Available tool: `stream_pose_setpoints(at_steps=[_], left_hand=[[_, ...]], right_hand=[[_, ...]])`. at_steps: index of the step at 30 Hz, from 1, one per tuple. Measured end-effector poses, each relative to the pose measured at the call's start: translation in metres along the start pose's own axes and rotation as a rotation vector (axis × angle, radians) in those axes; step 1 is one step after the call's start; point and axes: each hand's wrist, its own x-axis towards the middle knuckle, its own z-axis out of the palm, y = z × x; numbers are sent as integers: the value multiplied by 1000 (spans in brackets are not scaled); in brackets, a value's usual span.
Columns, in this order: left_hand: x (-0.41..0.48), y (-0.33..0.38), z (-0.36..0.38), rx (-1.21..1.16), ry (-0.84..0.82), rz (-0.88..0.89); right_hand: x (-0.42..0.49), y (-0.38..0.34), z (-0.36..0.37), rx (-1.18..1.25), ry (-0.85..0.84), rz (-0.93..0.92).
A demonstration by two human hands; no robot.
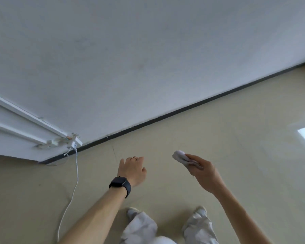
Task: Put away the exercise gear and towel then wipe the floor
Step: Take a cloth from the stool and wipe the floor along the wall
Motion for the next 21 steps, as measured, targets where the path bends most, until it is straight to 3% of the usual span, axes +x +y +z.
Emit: stream_pose_setpoints(at_steps=[8, 15, 21], left_hand=[[-14, 166, -75, 58, 189, 229], [-23, 381, -89, 172, 329, 409], [-61, 553, -95, 267, 364, 612]], right_hand=[[-88, 22, -152, 179, 278, -75], [-148, 126, -300, 224, 508, -101], [-212, 206, -421, 145, 736, -20]])
